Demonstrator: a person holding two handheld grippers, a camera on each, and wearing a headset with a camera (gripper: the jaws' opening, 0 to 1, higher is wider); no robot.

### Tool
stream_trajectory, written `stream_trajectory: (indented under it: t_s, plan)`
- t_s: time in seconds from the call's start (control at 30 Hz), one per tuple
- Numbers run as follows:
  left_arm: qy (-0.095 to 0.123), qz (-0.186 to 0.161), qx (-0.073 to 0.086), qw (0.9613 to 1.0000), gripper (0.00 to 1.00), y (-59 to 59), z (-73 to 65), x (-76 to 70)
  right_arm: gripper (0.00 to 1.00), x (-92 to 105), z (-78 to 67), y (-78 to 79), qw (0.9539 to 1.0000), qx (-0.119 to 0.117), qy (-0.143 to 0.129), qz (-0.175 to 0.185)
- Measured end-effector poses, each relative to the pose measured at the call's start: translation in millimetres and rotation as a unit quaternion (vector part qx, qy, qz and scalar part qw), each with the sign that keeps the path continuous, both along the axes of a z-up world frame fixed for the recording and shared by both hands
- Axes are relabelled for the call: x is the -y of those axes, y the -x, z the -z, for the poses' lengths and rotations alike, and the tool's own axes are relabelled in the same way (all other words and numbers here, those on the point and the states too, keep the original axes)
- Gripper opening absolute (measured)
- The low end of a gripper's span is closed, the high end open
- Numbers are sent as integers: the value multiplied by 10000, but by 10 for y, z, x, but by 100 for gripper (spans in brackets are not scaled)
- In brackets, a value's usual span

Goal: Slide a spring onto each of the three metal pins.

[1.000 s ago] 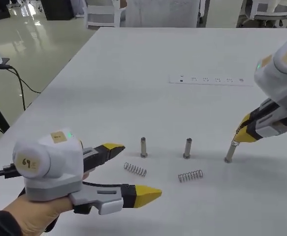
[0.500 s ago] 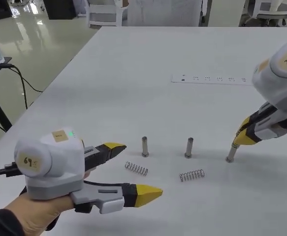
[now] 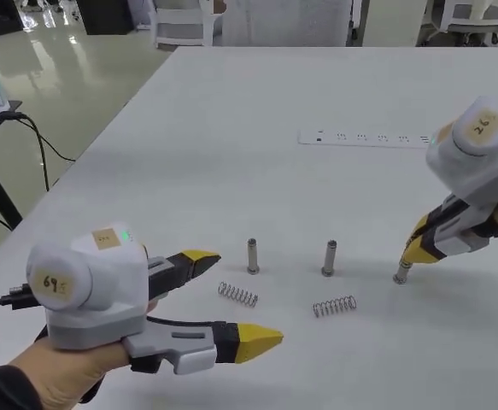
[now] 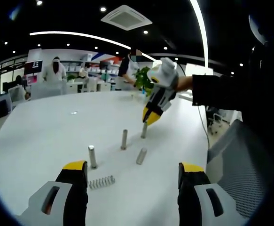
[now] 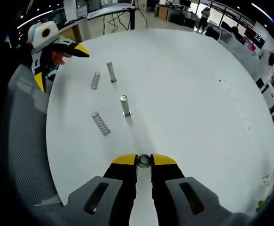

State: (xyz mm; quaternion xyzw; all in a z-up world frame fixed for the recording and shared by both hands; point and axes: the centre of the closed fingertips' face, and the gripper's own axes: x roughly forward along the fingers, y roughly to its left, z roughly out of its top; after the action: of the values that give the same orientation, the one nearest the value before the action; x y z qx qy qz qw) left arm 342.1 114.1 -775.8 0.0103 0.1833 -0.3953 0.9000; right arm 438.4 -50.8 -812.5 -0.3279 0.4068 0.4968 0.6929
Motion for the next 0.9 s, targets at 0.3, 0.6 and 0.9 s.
stream_trajectory:
  t_s: [0.3, 0.6, 0.9]
  plan:
    - [-28, 27, -7, 10000, 75, 11, 4, 4, 8, 10, 87, -9, 10000, -6, -1, 53]
    - [-43, 34, -11, 10000, 75, 13, 8, 5, 8, 27, 163, -33, 9999, -14, 19, 168]
    - [-45, 22, -26, 10000, 74, 13, 20, -4, 8, 44, 221, -33, 9998, -27, 94, 185]
